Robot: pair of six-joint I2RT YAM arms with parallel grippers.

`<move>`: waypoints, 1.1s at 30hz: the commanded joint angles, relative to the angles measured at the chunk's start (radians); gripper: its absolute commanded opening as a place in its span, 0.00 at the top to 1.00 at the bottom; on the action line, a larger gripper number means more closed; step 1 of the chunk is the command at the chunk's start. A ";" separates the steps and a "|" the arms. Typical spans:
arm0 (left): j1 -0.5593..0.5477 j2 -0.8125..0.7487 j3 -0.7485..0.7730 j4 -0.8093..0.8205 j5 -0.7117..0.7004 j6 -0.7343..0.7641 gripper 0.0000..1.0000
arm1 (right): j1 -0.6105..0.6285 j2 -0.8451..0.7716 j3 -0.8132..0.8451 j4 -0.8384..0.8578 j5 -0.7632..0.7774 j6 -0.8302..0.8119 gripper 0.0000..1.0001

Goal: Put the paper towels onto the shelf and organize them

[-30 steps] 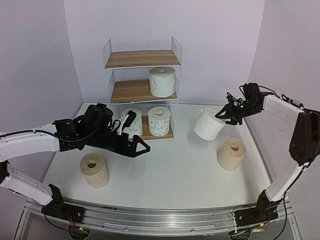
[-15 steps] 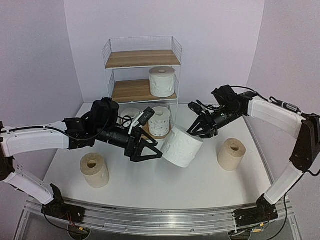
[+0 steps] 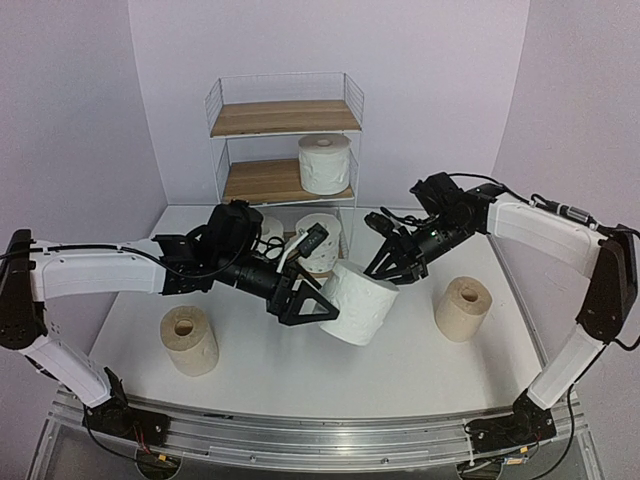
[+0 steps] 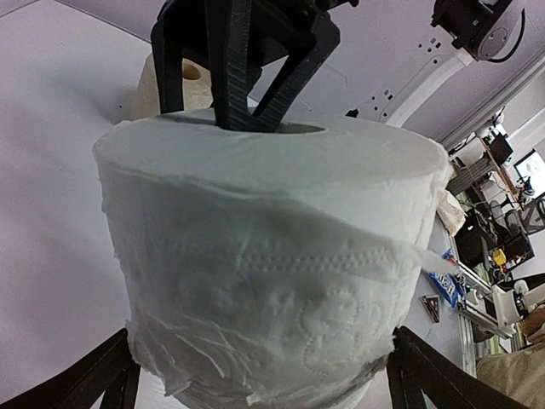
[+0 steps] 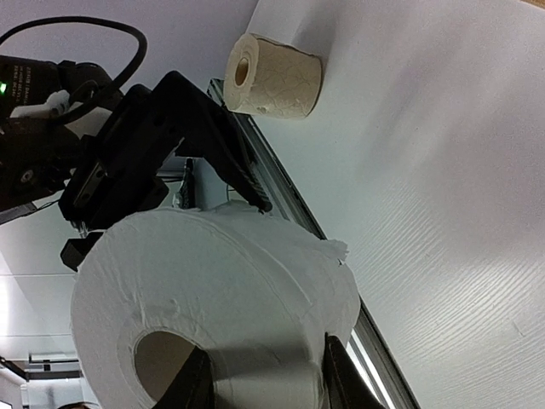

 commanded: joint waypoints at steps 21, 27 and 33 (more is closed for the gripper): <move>0.001 0.117 0.092 0.155 0.189 -0.043 0.56 | 0.029 0.006 0.081 0.000 -0.069 0.064 0.93; 0.000 0.109 0.057 0.216 0.196 -0.070 0.73 | 0.029 -0.014 0.098 -0.003 0.023 0.096 0.66; 0.001 0.076 0.004 0.285 0.186 -0.098 0.80 | 0.020 -0.058 0.099 -0.007 0.140 0.110 0.56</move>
